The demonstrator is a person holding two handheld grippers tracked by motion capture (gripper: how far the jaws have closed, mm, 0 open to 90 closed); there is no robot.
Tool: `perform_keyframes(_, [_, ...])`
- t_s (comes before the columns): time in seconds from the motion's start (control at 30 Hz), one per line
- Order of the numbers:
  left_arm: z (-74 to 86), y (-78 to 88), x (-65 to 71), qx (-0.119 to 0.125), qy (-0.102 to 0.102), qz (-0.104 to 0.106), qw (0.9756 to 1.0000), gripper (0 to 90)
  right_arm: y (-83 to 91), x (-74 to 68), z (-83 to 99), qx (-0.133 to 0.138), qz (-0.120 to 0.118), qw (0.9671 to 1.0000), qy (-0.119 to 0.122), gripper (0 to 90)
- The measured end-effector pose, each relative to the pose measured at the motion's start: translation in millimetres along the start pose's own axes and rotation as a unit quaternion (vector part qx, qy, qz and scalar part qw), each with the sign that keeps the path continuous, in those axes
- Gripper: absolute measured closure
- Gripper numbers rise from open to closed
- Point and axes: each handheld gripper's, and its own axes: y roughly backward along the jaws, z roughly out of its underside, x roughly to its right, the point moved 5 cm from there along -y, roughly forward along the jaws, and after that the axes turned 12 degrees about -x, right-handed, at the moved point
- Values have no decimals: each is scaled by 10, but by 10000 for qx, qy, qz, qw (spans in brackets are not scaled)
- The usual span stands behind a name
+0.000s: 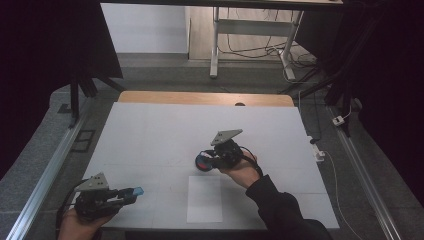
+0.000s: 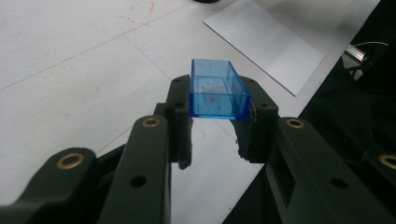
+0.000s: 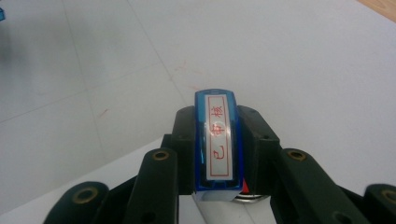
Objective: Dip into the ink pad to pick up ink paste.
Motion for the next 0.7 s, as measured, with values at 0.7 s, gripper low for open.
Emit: perform_keyframes(0.7, [1,-3,10,-1,-28,12,10000,689,260,-231,94,150,-254,9996,-3,708])
